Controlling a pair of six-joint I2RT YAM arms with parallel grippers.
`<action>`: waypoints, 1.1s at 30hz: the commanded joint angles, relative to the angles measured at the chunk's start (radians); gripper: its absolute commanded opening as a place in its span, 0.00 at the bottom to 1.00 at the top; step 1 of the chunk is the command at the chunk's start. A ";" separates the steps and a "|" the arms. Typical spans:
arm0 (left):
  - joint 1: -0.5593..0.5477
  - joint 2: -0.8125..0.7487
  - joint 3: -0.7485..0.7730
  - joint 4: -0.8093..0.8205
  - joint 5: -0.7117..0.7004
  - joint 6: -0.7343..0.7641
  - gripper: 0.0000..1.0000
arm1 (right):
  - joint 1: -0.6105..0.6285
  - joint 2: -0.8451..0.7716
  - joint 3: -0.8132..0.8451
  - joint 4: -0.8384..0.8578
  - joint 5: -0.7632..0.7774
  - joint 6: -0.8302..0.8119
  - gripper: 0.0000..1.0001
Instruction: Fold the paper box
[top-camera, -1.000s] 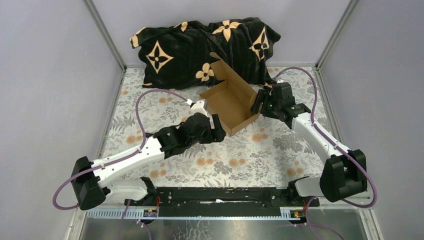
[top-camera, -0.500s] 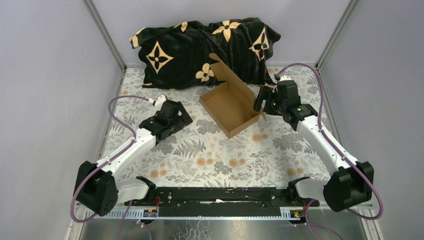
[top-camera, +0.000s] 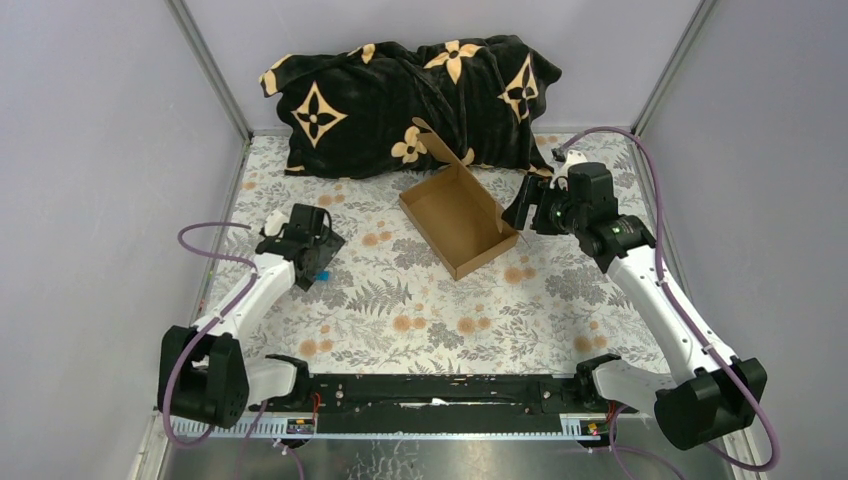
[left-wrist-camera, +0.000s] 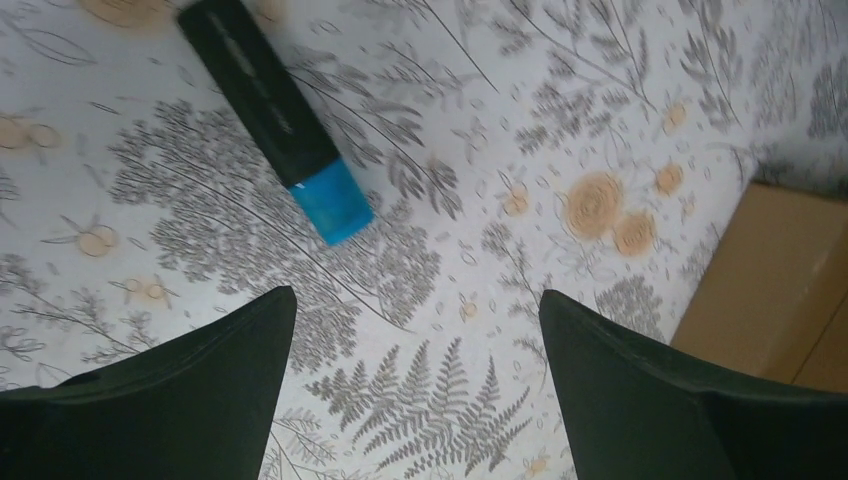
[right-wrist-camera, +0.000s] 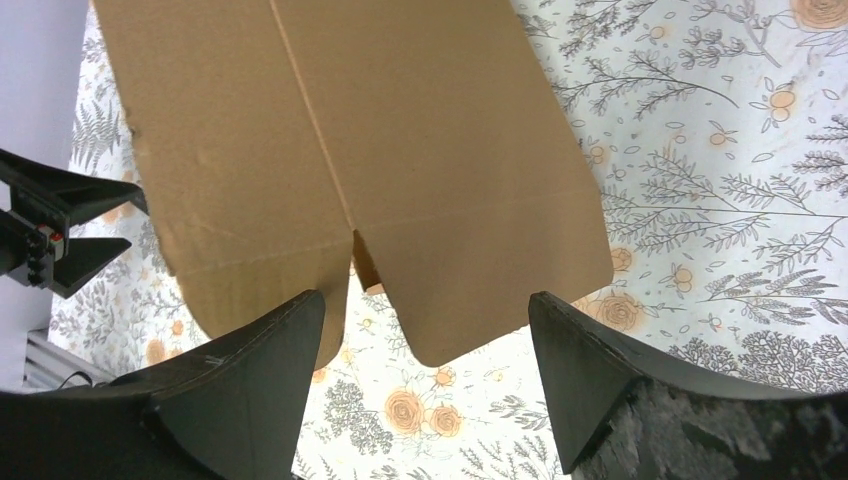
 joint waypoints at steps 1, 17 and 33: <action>0.083 0.005 -0.018 -0.008 -0.032 -0.015 0.98 | 0.004 -0.035 0.007 0.004 -0.080 0.005 0.82; 0.212 0.156 -0.048 0.076 0.008 -0.020 0.88 | 0.004 -0.045 -0.046 0.031 -0.151 0.028 0.80; 0.254 0.312 -0.002 0.027 -0.015 -0.073 0.84 | 0.004 -0.051 -0.066 0.036 -0.185 0.006 0.80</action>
